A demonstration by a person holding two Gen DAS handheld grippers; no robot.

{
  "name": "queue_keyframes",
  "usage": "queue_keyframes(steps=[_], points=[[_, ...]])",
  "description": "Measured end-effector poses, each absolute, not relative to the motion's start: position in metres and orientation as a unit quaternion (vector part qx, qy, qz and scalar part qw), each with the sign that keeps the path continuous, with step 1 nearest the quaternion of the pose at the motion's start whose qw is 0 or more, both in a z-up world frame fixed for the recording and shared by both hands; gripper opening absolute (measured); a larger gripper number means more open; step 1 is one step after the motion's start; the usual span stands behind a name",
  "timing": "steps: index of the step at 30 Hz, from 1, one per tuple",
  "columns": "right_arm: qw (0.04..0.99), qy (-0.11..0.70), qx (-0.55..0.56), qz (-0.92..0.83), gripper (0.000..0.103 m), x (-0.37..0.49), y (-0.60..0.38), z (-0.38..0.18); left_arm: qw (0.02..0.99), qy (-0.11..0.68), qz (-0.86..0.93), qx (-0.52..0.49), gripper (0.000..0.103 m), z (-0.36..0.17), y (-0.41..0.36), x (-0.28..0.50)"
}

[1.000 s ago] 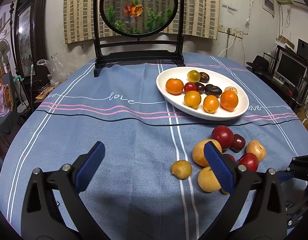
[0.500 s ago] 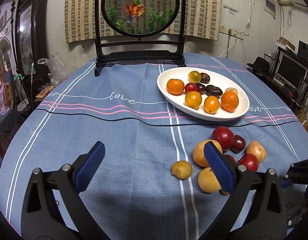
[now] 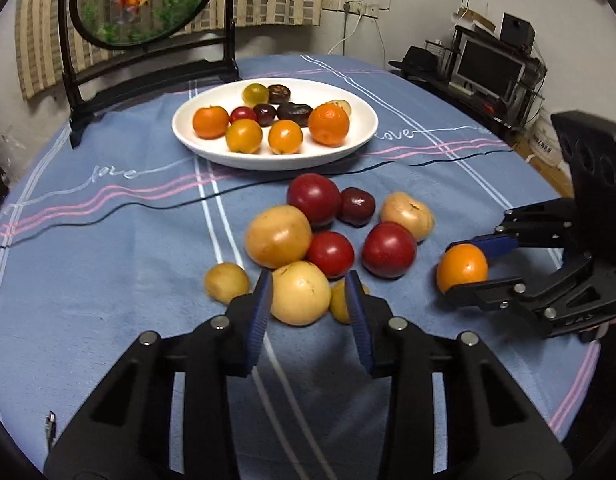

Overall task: Organize fruits
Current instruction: 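Grasp the pale potato with the left tool while the right tool grasps an orange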

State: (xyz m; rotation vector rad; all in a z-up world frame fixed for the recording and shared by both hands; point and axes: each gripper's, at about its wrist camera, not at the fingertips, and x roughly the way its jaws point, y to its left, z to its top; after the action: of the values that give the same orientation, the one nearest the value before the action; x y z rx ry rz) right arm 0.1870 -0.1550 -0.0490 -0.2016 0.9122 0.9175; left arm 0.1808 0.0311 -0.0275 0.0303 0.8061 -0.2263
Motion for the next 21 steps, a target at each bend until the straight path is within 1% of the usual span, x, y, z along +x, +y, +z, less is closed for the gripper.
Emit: queue_keyframes(steps=[3, 7, 14, 18, 21], points=[[0.794, 0.424, -0.097, 0.424, 0.041, 0.187, -0.155, -0.050, 0.913, 0.395, -0.101, 0.013, 0.038, -0.029, 0.032, 0.181], [0.794, 0.422, -0.101, 0.425, 0.041, 0.185, -0.153, -0.050, 0.904, 0.420, -0.081, -0.005, 0.039, -0.038, 0.041, 0.191], [0.795, 0.423, -0.102, 0.423, 0.041, 0.185, -0.153, -0.050, 0.904, 0.419, -0.081, 0.018, 0.040, -0.040, 0.030, 0.197], [0.795, 0.423, -0.102, 0.424, 0.041, 0.185, -0.153, -0.050, 0.888, 0.454, -0.068, 0.016, 0.040, -0.051, 0.034, 0.205], [0.796, 0.421, -0.102, 0.423, 0.041, 0.185, -0.154, -0.050, 0.888, 0.455, -0.072, 0.012, 0.040, -0.052, 0.036, 0.205]])
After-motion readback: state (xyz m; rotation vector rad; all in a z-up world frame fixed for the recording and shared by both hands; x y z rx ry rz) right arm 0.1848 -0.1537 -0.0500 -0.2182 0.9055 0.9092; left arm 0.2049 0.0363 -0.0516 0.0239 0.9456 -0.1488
